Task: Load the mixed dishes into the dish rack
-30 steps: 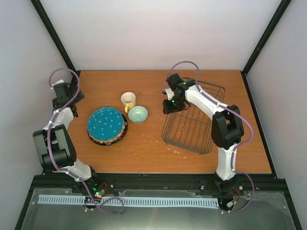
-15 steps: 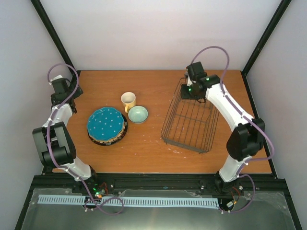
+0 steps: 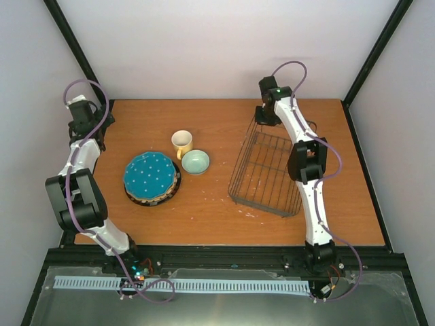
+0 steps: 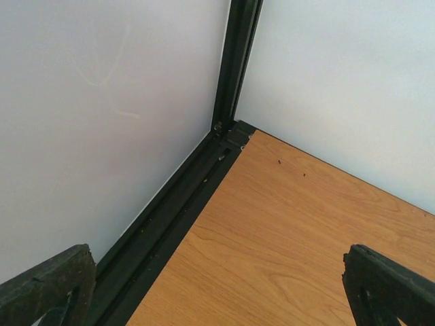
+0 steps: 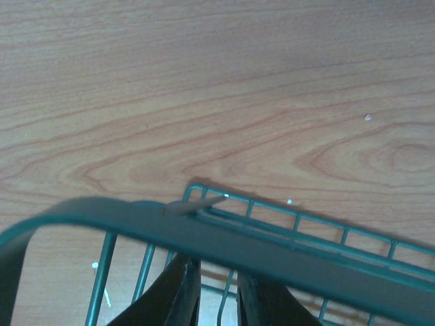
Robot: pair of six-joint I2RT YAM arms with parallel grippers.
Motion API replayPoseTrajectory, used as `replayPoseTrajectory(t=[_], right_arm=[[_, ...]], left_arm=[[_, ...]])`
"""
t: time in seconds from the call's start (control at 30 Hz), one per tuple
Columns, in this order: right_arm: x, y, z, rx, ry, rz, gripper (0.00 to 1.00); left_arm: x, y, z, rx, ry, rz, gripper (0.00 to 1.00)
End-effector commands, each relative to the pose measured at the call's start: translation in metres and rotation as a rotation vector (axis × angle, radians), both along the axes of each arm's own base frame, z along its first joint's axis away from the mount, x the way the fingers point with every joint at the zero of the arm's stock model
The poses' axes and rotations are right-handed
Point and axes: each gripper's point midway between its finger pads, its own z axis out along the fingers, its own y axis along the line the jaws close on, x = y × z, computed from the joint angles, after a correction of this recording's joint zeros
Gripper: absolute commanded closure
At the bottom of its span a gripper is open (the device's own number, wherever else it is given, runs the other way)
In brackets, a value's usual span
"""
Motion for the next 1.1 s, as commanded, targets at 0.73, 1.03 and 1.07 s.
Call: replayPoseTrajectory(t=[0.73, 1.03, 1.07], right_arm=[[0.031, 0.142, 0.022, 0.428, -0.191, 0.345, 0.75], [0.005, 0.106, 0.066, 0.244, -0.223, 0.298, 0.69], [-0.001, 0.096, 0.076, 0.209, -0.233, 0.275, 0.69]], left_arm=[[-0.011, -0.005, 0.009, -0.013, -0.015, 0.000, 0.00], [-0.009, -0.069, 0.027, -0.107, -0.044, -0.352, 0.08], [-0.010, -0.083, 0.030, -0.123, -0.042, -0.432, 0.18]])
